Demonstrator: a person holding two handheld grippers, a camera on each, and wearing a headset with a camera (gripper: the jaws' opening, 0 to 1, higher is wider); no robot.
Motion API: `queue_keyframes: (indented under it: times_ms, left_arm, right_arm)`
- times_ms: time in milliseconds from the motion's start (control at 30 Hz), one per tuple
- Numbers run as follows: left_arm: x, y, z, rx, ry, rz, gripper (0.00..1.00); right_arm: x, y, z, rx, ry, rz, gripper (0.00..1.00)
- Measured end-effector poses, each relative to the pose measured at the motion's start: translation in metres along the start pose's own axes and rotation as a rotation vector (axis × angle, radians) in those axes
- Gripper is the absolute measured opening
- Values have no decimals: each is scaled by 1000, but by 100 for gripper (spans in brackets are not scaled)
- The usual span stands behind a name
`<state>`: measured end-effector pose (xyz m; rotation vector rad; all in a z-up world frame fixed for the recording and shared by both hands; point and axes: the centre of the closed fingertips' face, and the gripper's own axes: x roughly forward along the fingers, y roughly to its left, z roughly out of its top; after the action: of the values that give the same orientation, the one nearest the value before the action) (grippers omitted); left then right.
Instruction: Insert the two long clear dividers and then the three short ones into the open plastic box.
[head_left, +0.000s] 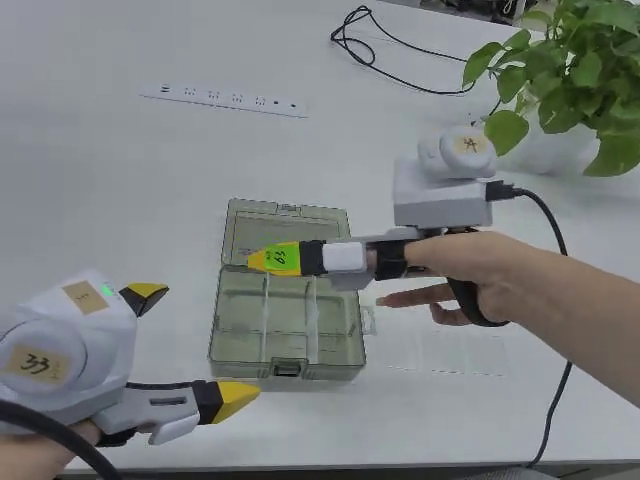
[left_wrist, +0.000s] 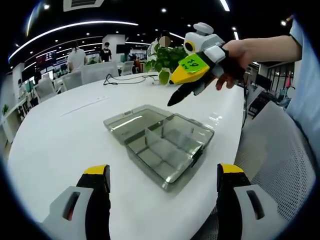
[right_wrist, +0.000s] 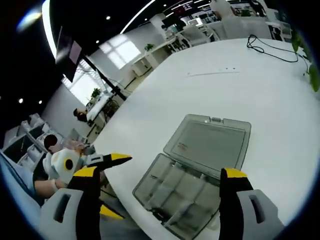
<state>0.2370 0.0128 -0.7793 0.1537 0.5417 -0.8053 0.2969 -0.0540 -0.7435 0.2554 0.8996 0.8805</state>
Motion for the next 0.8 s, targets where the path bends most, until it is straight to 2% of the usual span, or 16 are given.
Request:
queue_keyframes:
  times_ms: [33,100,133,200,233,300,333,400,433,467,533,567,633,667,700,800]
  left_arm:
    - [0,0,0,0,0,0,90]
    - [0,-1,1,0,1,1,90]
    - [0,-1,1,2,2,1,90]
    - [0,-1,2,3,4,2,89]
    - [0,-1,2,3,3,2,89]
    - [0,-2,2,5,7,2,89]
    - [0,-2,3,6,6,2,89]
    - [1,-3,3,7,9,4,89]
    - [1,-3,3,7,9,4,89]
    - [1,-3,3,5,7,5,89]
    - [1,-4,3,4,8,6,89]
    - [1,-4,3,6,8,7,89]
    - [1,-4,4,3,6,9,90]
    - [1,-4,4,1,4,10,89]
    - [1,-4,4,1,3,10,89]
    - [2,-4,5,-1,5,11,89]
  right_arm:
    - [-2,-4,7,-59,-46,0,100]
    - [-7,-8,-1,-101,-8,-16,100]
    - [-8,-7,2,-139,-42,-8,100]
    - [-12,-13,-5,-151,-5,-7,100]
    - [-14,-16,-1,-176,-43,-3,100]
    - [-17,-18,-8,-192,-15,-8,100]
    - [-20,-20,-7,-207,-37,-10,100]
    - [-24,-19,-9,-221,-46,3,100]
    - [-27,-25,-8,-234,-54,-9,100]
    - [-29,-25,-11,-253,-44,0,100]
    - [-34,-27,-12,-263,-60,-7,100]
    - [-35,-25,-11,-292,-75,7,100]
    - [-39,-29,-16,-276,-57,-4,100]
    - [-42,-30,-16,-299,-76,-4,100]
    - [-45,-35,-16,-305,-82,-2,100]
    - [-50,-37,-19,-320,-93,-7,100]
